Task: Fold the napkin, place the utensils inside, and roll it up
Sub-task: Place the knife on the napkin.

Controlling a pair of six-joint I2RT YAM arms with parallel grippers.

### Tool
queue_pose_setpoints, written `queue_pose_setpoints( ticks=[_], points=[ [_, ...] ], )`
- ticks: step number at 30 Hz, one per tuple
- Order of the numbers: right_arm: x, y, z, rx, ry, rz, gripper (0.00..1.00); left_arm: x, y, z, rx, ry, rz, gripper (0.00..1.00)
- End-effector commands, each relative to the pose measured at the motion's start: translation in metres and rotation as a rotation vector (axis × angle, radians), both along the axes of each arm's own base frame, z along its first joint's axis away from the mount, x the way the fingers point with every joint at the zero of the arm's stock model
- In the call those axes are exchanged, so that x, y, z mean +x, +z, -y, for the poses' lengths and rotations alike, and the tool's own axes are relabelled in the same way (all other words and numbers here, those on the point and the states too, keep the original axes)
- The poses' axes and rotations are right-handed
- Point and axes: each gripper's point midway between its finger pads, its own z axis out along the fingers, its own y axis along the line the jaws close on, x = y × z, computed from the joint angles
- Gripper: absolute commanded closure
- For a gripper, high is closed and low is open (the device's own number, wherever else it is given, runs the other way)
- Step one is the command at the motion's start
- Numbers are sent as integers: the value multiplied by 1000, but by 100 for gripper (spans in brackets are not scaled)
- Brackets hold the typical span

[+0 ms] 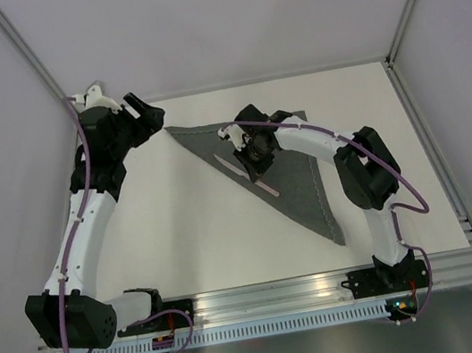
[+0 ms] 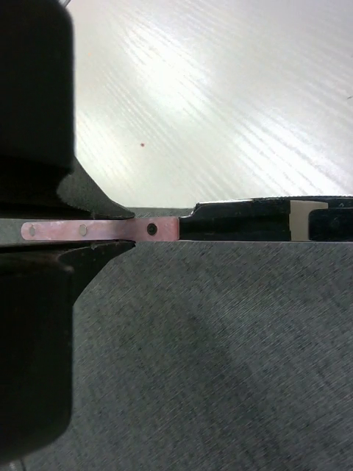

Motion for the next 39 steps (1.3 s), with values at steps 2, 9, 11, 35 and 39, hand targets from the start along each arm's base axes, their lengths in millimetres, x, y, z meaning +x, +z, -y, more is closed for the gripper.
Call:
queue_pose_setpoints(
  ticks=[2, 9, 11, 35, 39],
  points=[
    [23, 10, -17, 24, -78, 64, 100, -9, 0, -4, 45, -4, 6, 18],
    [27, -4, -24, 18, -92, 53, 100, -9, -9, -4, 46, -8, -9, 18],
    [25, -8, -26, 11, -77, 48, 99, -9, -10, -5, 49, -5, -10, 18],
    [21, -41, -27, -41, -73, 23, 99, -8, -23, -4, 55, -7, -29, 18],
    [21, -40, -28, -39, -76, 22, 97, -9, -19, -4, 56, -9, -20, 18]
  ],
)
